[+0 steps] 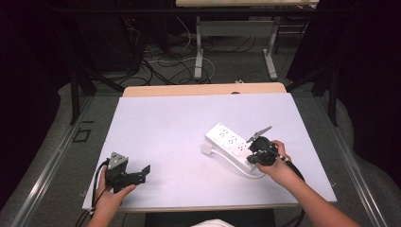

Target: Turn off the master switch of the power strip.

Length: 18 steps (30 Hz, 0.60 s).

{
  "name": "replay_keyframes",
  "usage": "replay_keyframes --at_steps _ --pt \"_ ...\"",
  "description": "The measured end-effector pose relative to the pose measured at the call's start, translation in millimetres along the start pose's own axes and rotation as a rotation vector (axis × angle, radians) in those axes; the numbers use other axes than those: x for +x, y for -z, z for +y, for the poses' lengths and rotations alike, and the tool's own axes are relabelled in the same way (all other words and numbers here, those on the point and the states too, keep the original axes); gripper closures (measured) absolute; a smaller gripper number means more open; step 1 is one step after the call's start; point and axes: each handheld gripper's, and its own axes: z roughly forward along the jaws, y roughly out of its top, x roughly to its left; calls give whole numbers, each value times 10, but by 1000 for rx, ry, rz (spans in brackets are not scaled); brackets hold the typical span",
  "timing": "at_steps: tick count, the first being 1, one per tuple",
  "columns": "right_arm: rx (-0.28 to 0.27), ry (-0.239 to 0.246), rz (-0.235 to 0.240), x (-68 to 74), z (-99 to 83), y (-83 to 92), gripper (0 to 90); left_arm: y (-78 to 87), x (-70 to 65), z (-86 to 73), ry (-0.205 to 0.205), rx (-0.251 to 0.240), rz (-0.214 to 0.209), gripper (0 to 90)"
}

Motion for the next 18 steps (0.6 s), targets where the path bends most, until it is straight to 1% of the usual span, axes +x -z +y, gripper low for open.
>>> replay_keyframes --at_steps 4,6,7,9,10,11,12,13,14,15,16,17,18 --pt "1 5 -6 -1 3 0 900 2 0 0 -1 2 0 48" --pt "2 7 -2 -2 4 -4 900 0 -2 0 0 0 0 48" --pt "2 14 -1 -3 3 -5 900 -7 -7 -4 2 -10 4 48" --pt "1 19 5 1 -3 -5 900 -6 -7 -3 1 -8 3 49" --pt "18 24 2 -1 1 6 900 -6 -7 -3 1 -8 3 49" --pt "16 19 4 3 -3 3 900 -7 -7 -3 -1 -8 4 49" --pt "0 21 4 1 -10 -12 900 -5 -7 -2 -2 -5 4 49" --pt "0 21 4 1 -10 -12 900 -5 -7 -2 -2 -5 4 49" --pt "4 19 9 -7 -20 -19 900 1 -9 0 -3 1 0 49" --pt "-1 -12 9 -7 -25 -26 900 1 -12 0 -2 0 0 49" --pt "-2 -25 17 -11 -29 -24 900 2 -13 -1 -3 0 -1 49" --pt "-15 -2 15 -22 -40 -23 900 2 -13 -1 -3 0 -1 50" --pt "-8 8 8 -20 -45 -27 900 5 -14 -1 -5 1 -1 49"
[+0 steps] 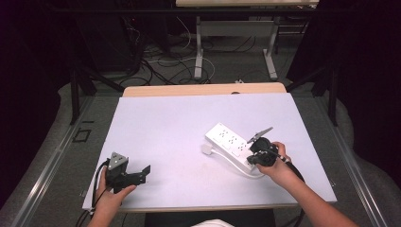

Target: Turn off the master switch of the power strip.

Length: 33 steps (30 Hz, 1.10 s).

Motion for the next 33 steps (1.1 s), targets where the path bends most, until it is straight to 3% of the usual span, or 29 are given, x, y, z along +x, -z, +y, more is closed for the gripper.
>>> replay_keyframes --at_steps 5,6,10,11,16,21,24,29,33 --pt "-9 -13 -8 10 -14 4 900 3 8 -1 -4 -4 5 50" --pt "-16 -21 18 -8 -22 8 900 3 8 -1 -4 -4 5 50" --pt "-11 -72 36 -42 -23 41 900 5 20 3 2 1 3 51" --pt "-18 -54 37 -55 -23 39 899 1 19 4 3 1 4 51" --pt "-24 -70 32 -66 -26 43 867 -11 11 1 5 -6 6 52" --pt "-41 -56 44 -83 -31 38 827 2 18 3 1 5 5 53" --pt "-20 -77 31 -67 -20 47 806 0 17 -1 2 -5 9 54" --pt "6 -69 33 -76 -13 76 748 6 22 0 3 1 6 55" --pt "-18 -81 27 -72 -19 62 721 0 19 -1 2 -4 9 55"
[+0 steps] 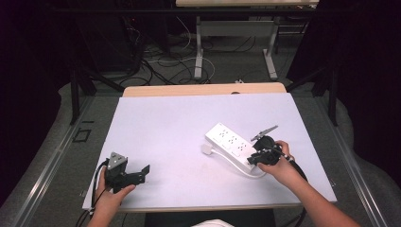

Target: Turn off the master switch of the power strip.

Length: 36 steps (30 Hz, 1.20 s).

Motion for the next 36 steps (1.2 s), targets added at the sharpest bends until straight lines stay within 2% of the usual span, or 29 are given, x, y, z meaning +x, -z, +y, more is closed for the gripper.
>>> replay_keyframes --at_steps 6,8,11,12,14,16,18,19,20,24,26,27,30,36 --pt "1 -13 -3 -19 -11 7 680 1 0 3 -1 5 -3 56" --pt "-1 4 7 -34 -19 19 667 1 -2 3 -1 5 -2 56" --pt "2 -1 0 -37 -20 28 633 2 -1 3 -1 5 -4 56" --pt "2 -16 16 -29 -19 30 623 2 -1 3 -1 5 -4 57" --pt "3 0 1 -42 -20 27 617 2 0 2 -1 5 -5 57" --pt "-16 -11 16 -38 -19 32 598 3 0 3 -1 5 -5 57" --pt "-2 -25 4 -29 -7 51 581 4 2 3 -1 7 -5 57" --pt "-9 -9 8 -40 -11 60 571 4 1 4 0 7 -6 56" --pt "-11 -15 -4 -41 -8 65 559 3 1 4 0 7 -6 57" --pt "-13 -21 0 -46 -3 91 529 3 2 4 0 7 -6 57" --pt "-68 -25 -1 -53 -12 69 513 3 2 4 1 6 -6 57" --pt "-43 -29 -5 -51 -6 98 496 2 1 3 2 6 -6 57" --pt "-18 -20 -25 -54 3 128 492 1 2 4 2 5 -7 57" --pt "-28 -22 -36 -67 5 154 423 0 1 3 4 5 -7 57"
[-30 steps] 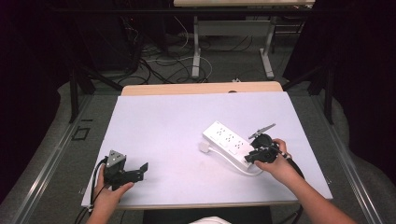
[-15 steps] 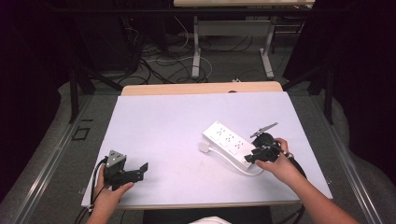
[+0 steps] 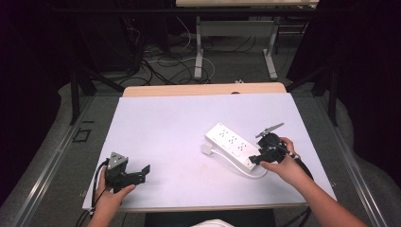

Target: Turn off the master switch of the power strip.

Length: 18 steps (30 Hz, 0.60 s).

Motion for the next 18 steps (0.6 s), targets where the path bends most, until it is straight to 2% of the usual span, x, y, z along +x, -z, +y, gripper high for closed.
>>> replay_keyframes --at_steps 2,4,6,8,10,13,14,15,17,18 --pt "-15 -3 6 -8 -4 3 388 0 0 0 1 0 0 57" --pt "-6 -27 -12 -3 6 13 272 0 0 0 1 -1 0 57" --pt "-19 -12 -21 -12 3 16 252 1 0 0 -1 0 0 57" --pt "-34 -13 -33 -9 6 41 186 1 -1 -1 0 0 -1 57" --pt "-27 -25 -28 1 11 47 180 -3 -2 -3 1 -7 4 57" --pt "-32 -1 -21 -9 3 59 149 1 0 -1 0 1 0 57" --pt "-36 -5 -33 -9 2 55 87 -5 -3 -4 1 -7 4 58" --pt "-36 -5 -33 -9 2 55 87 -4 -2 -3 -1 -6 4 58" --pt "-29 -7 -28 -16 2 56 21 -4 -3 -3 -1 -7 4 58" --pt "-35 -11 -43 -23 -1 54 0 -4 -2 -3 -1 -7 4 58"
